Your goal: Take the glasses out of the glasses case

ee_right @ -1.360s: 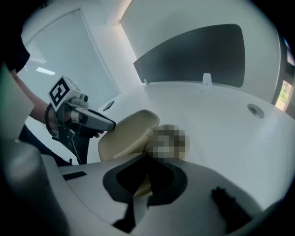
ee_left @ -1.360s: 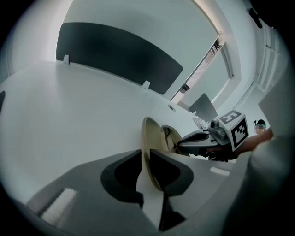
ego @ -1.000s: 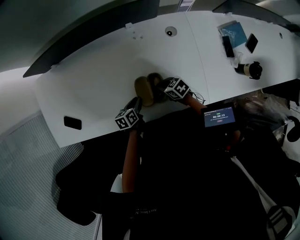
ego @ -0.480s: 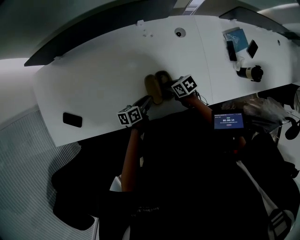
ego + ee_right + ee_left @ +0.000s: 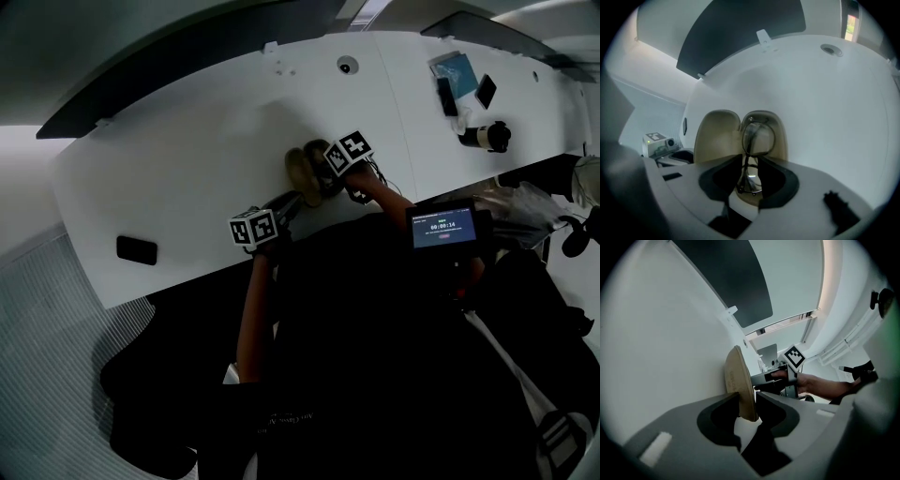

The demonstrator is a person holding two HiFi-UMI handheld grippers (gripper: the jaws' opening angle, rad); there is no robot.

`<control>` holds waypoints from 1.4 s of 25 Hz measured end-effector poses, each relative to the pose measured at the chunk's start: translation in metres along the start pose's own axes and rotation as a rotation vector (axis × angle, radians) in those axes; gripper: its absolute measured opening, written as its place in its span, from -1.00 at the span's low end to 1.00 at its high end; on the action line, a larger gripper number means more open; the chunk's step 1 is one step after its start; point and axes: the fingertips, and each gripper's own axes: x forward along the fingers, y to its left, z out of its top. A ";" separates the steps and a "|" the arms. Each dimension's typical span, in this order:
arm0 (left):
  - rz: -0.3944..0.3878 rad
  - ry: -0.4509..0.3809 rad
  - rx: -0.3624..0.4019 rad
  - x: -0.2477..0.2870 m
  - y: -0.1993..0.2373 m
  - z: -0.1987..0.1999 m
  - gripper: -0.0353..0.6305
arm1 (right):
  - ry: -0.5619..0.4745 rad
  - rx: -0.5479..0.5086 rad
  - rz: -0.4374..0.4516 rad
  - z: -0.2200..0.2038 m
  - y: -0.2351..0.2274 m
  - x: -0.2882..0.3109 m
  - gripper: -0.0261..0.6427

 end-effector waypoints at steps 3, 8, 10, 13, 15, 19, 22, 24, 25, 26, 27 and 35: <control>-0.007 0.012 -0.008 0.002 0.000 0.000 -0.55 | 0.041 0.035 -0.037 0.000 -0.004 -0.001 -0.60; -0.022 0.022 -0.009 0.003 -0.001 0.001 -0.55 | 0.025 0.070 -0.054 0.001 -0.005 0.002 -0.60; -0.020 0.027 -0.011 0.004 -0.002 0.001 -0.55 | -0.006 0.165 -0.023 0.002 -0.008 0.000 -0.61; -0.001 0.035 -0.014 0.007 0.002 -0.001 -0.55 | 0.024 0.236 -0.013 0.000 -0.012 0.000 -0.56; 0.016 0.032 -0.015 0.009 0.003 -0.001 -0.55 | 0.072 0.185 -0.034 -0.001 -0.013 0.000 -0.56; 0.017 0.020 -0.019 0.010 -0.004 0.002 -0.55 | 0.065 0.120 -0.032 -0.001 -0.012 0.000 -0.56; 0.033 0.016 -0.019 0.008 0.002 0.001 -0.55 | 0.022 0.131 -0.011 -0.001 -0.011 0.000 -0.56; 0.049 0.020 -0.011 0.005 0.004 0.000 -0.55 | -0.005 0.131 -0.001 0.000 -0.011 0.000 -0.57; 0.045 0.019 -0.008 0.004 0.000 0.001 -0.55 | -0.019 0.131 0.004 0.000 -0.010 -0.001 -0.57; 0.034 0.012 -0.006 0.003 -0.006 0.003 -0.56 | -0.034 0.130 0.011 -0.001 -0.009 -0.003 -0.57; 0.023 0.002 -0.003 0.001 -0.013 0.005 -0.57 | -0.048 0.131 0.020 -0.002 -0.009 -0.004 -0.57; -0.004 -0.086 0.085 -0.005 -0.065 0.038 -0.59 | -0.140 0.146 0.150 -0.009 0.003 -0.035 -0.57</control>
